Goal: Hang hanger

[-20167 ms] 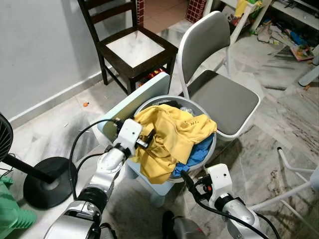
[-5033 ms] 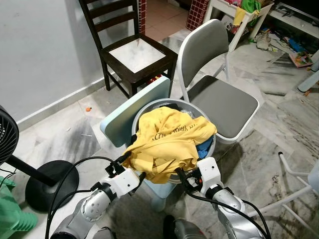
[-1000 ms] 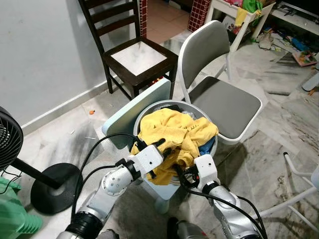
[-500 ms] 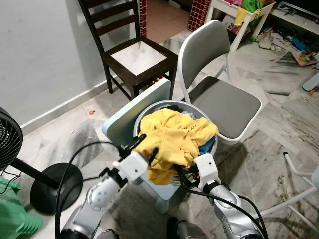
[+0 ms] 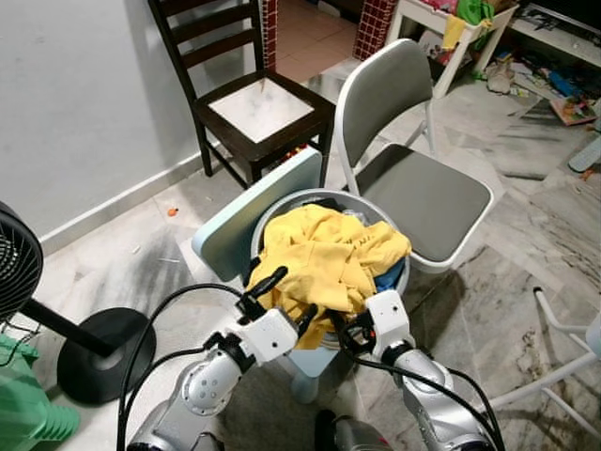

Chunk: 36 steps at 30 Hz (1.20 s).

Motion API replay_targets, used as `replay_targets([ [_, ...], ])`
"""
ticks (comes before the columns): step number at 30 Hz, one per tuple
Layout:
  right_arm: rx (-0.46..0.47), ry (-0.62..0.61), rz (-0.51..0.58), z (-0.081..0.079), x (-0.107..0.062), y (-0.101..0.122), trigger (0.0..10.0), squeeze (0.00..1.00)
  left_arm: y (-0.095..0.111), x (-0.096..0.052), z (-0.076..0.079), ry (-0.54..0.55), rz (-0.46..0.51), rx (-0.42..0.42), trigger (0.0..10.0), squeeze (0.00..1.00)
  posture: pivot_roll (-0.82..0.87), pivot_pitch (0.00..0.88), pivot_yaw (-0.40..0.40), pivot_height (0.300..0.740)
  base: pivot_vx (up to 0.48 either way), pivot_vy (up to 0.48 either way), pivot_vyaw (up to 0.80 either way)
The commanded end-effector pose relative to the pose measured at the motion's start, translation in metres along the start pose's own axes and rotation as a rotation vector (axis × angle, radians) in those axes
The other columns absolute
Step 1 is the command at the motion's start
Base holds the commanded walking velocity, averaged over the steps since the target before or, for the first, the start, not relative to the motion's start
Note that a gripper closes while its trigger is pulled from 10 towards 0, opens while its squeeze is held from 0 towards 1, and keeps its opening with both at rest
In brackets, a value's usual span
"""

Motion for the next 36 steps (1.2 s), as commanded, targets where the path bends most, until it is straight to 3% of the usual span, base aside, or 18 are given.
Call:
replay_targets([
  [1, 0.006, -0.013, -0.008, 0.004, -0.004, -0.003, 10.0, 0.14, -0.003, -0.002, 0.009, -0.036, -0.006, 0.009, 10.0, 1.0, -0.1, 0.197, -0.076, 0.74, 0.0, 0.0, 0.0],
  [9, 0.006, -0.022, -0.015, 0.006, -0.011, -0.008, 10.0, 0.14, -0.013, 0.001, 0.017, -0.099, -0.028, 0.03, 10.0, 1.0, -0.12, 0.212, -0.082, 0.74, 0.0, 0.0, 0.0],
  [18, 0.005, -0.027, -0.007, 0.006, -0.009, -0.004, 10.0, 0.14, -0.004, 0.002, 0.027, -0.122, 0.012, 0.05, 10.0, 1.0, -0.11, 0.21, -0.078, 0.74, 0.0, 0.0, 0.0],
  [19, 0.003, -0.037, 0.002, 0.007, -0.009, -0.002, 10.0, 0.14, -0.006, 0.002, 0.028, -0.124, 0.006, 0.053, 10.0, 0.76, -0.11, 0.21, -0.078, 0.74, 0.0, 0.0, 0.0],
  [20, 0.001, -0.044, 0.008, 0.009, -0.009, -0.001, 10.0, 0.14, -0.007, 0.001, 0.029, -0.126, 0.002, 0.056, 10.0, 0.76, -0.11, 0.211, -0.078, 0.74, 0.0, 0.0, 0.0],
  [21, -0.023, -0.067, 0.013, 0.014, -0.011, 0.0, 10.0, 0.14, -0.008, 0.0, 0.031, -0.128, -0.002, 0.062, 10.0, 0.0, -0.11, 0.211, -0.079, 0.74, 0.0, 0.0, 0.0],
  [28, -0.034, -0.085, -0.017, 0.029, -0.017, -0.005, 10.0, 0.15, -0.012, 0.002, 0.03, -0.148, -0.006, 0.112, 10.0, 0.0, -0.12, 0.206, -0.084, 0.74, 0.0, 0.0, 0.0],
  [36, -0.027, -0.072, -0.013, 0.023, -0.014, -0.003, 10.0, 0.14, -0.02, 0.009, 0.018, -0.167, -0.014, 0.202, 10.0, 0.0, -0.12, 0.202, -0.087, 0.74, 0.0, 0.0, 0.0],
])
Point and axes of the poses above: a point about 5 cm out from each wrist's last joint towards the gripper, its own x axis pointing out of the wrist towards the gripper, its own y axis along the axis of the wrist's last joint, z = x × y, the point moved 4 cm from there along x, pointing out of the wrist towards the gripper, and after that the axes turned 12 degrees about x, right-handed, at the moved point
